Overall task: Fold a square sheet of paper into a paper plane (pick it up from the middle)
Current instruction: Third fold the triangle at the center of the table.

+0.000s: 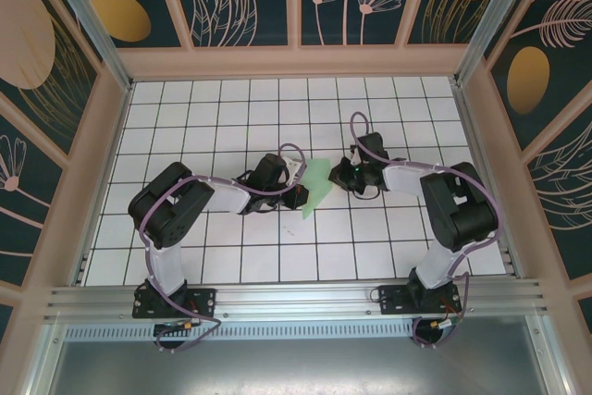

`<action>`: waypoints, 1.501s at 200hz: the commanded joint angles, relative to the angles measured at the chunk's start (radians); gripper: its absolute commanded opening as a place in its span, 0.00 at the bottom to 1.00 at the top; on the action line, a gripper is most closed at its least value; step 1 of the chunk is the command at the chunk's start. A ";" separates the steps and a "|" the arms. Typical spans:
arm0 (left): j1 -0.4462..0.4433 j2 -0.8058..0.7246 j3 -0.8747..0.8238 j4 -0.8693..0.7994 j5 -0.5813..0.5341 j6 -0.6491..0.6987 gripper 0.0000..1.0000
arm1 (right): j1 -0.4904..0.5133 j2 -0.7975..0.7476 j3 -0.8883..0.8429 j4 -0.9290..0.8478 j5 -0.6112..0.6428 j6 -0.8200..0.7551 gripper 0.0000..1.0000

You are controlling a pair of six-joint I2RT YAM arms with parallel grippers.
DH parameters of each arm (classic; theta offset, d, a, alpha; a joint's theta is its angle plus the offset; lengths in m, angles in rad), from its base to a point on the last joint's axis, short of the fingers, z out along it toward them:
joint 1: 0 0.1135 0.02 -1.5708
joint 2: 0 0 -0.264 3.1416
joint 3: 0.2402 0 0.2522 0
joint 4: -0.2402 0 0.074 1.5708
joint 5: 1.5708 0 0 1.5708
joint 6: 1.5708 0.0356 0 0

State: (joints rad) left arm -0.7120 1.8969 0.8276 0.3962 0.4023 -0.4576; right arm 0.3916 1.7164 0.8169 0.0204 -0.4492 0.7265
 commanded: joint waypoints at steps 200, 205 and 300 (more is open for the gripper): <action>0.001 -0.235 0.049 -0.198 -0.155 -0.091 0.30 | -0.020 -0.171 -0.053 -0.055 0.033 -0.047 0.26; -0.001 -0.241 0.045 -0.180 -0.129 -0.098 0.26 | -0.019 -0.167 -0.057 -0.050 0.028 -0.042 0.28; -0.041 -0.105 0.119 -0.271 -0.106 -0.072 0.06 | -0.016 -0.105 -0.087 0.040 -0.049 -0.006 0.33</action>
State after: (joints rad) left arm -0.7547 1.7428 0.9417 0.1894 0.3214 -0.5510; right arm 0.3790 1.5925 0.7483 0.0200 -0.4599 0.7063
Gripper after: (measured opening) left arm 0.078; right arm 0.330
